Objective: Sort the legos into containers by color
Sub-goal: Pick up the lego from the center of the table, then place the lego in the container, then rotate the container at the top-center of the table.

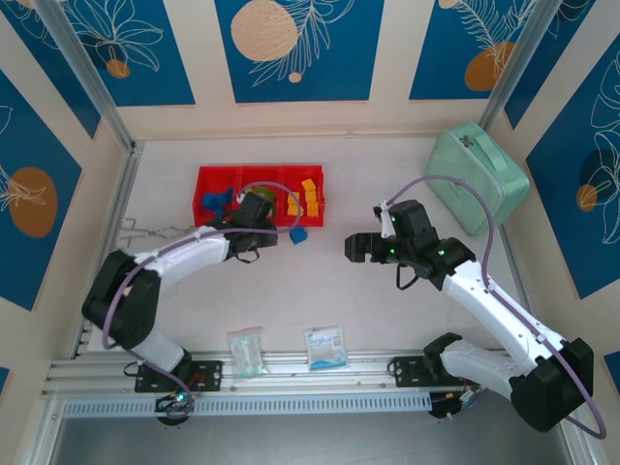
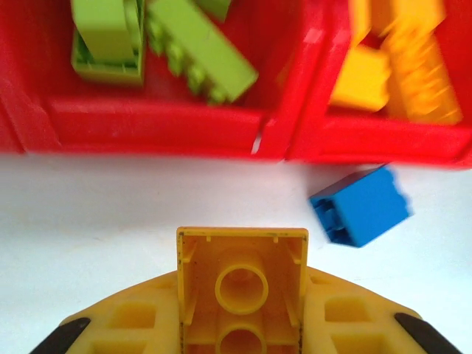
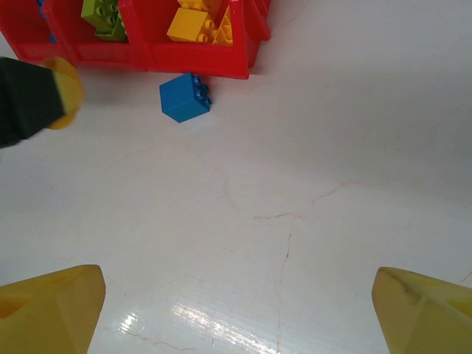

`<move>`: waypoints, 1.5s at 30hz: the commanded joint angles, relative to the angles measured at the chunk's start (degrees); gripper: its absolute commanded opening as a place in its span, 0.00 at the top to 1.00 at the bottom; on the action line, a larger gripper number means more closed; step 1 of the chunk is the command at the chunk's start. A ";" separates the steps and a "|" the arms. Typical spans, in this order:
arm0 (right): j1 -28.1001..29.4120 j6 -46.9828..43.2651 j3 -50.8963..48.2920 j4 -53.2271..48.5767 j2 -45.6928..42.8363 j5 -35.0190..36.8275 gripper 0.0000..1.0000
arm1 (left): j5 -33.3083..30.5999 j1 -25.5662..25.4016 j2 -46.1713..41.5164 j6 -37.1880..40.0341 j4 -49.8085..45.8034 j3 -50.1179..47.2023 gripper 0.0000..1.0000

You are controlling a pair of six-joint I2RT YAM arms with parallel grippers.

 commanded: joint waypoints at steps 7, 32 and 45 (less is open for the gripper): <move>-0.34 3.18 -3.51 1.56 -2.97 -0.31 0.06 | -3.40 -0.25 5.28 10.72 -10.22 19.38 0.97; -5.53 -0.43 -5.25 -6.23 -12.39 -3.38 0.06 | 0.10 0.41 25.30 12.51 -15.50 45.18 0.10; -5.76 -0.35 -5.96 -2.55 -9.66 -7.39 0.06 | 15.06 -2.10 4.63 13.71 3.25 4.09 0.01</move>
